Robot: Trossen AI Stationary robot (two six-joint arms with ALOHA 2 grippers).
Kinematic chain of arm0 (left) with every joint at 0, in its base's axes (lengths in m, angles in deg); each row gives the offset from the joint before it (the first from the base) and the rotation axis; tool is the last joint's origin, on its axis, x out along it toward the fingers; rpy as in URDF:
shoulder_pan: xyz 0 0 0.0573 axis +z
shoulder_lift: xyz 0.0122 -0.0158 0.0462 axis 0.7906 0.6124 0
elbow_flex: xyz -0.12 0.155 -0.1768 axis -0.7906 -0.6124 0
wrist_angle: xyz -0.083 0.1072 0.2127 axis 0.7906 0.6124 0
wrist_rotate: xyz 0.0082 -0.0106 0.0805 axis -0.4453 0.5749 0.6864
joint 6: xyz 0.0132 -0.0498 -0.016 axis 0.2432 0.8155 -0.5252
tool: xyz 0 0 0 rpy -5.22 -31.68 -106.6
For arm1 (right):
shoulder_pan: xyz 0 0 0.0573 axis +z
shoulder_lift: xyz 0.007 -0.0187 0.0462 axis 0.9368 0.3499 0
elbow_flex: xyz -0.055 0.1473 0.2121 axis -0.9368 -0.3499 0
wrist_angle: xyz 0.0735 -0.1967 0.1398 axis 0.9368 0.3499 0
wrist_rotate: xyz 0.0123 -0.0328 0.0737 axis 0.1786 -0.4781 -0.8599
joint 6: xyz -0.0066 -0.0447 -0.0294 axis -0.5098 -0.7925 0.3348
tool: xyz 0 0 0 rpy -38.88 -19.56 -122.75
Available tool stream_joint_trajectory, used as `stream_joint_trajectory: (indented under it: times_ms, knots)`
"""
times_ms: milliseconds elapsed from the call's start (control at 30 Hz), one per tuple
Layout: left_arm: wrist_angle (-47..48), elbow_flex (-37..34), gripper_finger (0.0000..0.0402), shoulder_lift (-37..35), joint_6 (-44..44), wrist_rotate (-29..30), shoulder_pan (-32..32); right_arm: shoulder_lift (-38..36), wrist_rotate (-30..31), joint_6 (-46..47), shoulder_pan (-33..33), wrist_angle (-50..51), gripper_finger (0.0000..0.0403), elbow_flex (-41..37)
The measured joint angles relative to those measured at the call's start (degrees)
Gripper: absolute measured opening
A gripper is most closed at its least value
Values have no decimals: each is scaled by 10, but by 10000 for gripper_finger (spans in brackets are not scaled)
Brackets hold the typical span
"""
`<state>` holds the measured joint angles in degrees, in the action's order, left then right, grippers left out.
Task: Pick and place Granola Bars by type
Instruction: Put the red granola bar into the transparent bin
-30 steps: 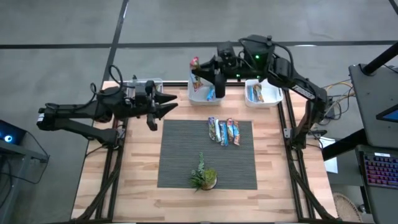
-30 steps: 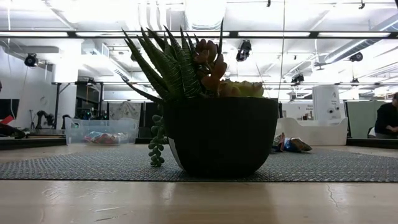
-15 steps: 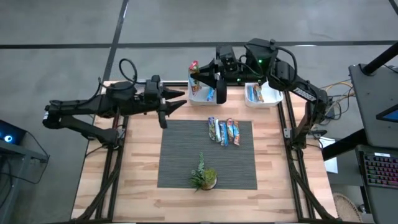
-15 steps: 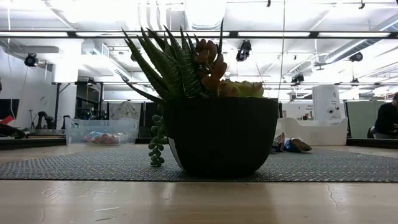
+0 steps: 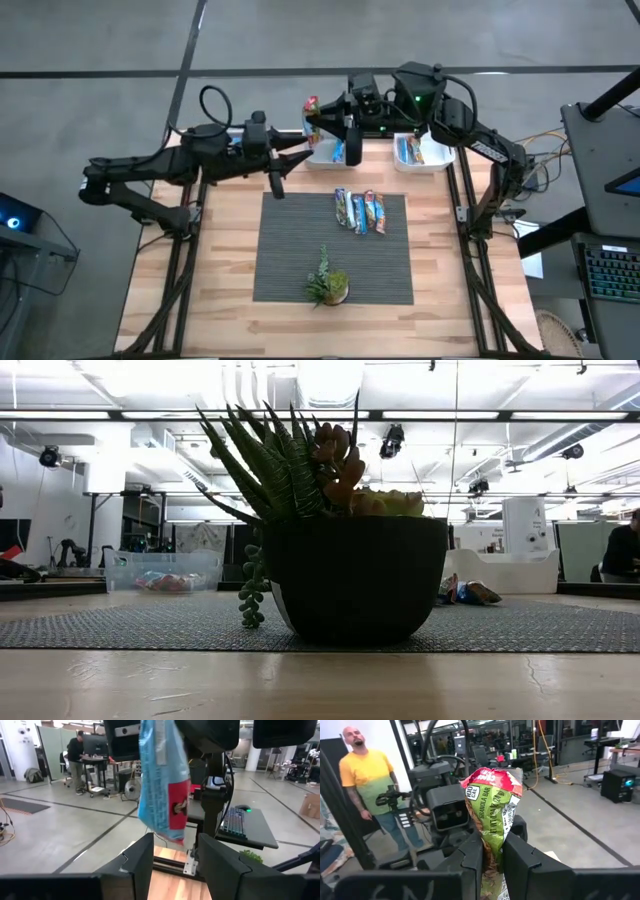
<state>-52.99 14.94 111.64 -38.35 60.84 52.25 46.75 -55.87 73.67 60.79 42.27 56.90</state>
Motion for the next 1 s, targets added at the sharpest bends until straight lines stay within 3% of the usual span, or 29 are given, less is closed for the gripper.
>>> stream_joint_trajectory:
  times_ms: [1000]
  knots:
    - [-9, 48, 138, 31, -40, 35, 4, 0, 9, -8, 0, 12, 47, 0]
